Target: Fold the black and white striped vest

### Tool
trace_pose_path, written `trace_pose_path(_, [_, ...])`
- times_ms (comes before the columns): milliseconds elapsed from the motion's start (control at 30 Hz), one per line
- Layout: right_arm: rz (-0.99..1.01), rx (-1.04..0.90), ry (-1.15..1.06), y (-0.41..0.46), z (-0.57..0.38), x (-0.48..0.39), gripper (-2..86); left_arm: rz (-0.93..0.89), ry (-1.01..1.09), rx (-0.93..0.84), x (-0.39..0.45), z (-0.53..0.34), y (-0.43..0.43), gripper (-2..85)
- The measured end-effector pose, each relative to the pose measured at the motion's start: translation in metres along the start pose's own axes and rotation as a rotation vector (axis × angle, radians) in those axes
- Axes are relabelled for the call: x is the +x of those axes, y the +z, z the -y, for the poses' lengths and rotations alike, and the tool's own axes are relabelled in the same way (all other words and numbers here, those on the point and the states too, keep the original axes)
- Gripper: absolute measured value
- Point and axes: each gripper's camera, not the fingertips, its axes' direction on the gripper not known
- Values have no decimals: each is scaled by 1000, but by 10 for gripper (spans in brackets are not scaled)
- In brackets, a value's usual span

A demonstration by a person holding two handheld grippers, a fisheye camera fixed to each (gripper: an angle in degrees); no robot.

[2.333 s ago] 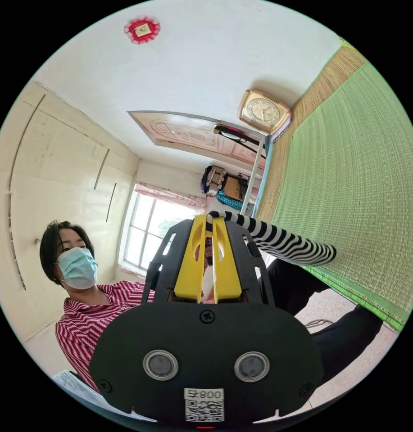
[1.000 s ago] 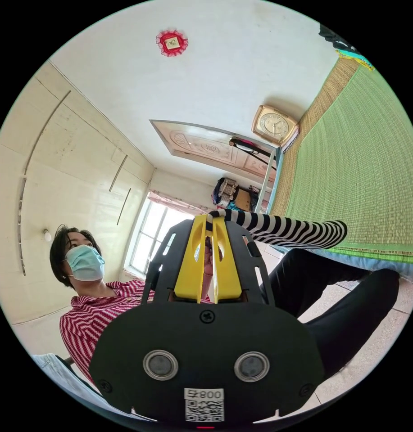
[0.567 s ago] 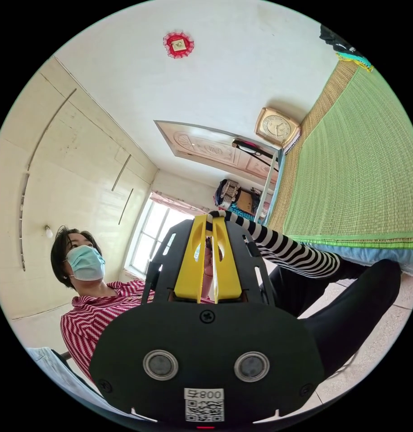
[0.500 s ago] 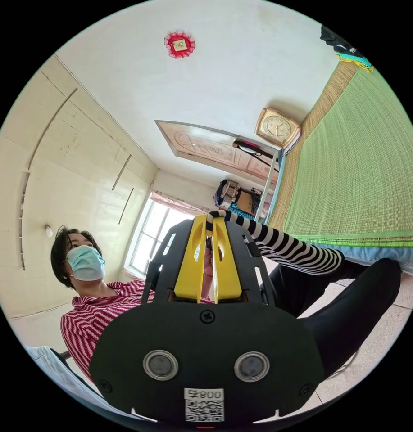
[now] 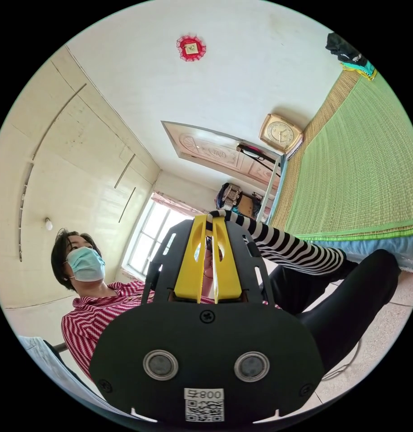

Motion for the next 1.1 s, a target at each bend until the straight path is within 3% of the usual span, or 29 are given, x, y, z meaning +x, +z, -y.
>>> trace_pose_path(600, [1, 52, -48, -3, -51, -83, 14, -21, 19, -63, -45, 29, 59, 27])
trace_pose_path(1100, [11, 139, -31, -17, -79, -155, 16, -7, -35, -165, -128, 104, 144, 27])
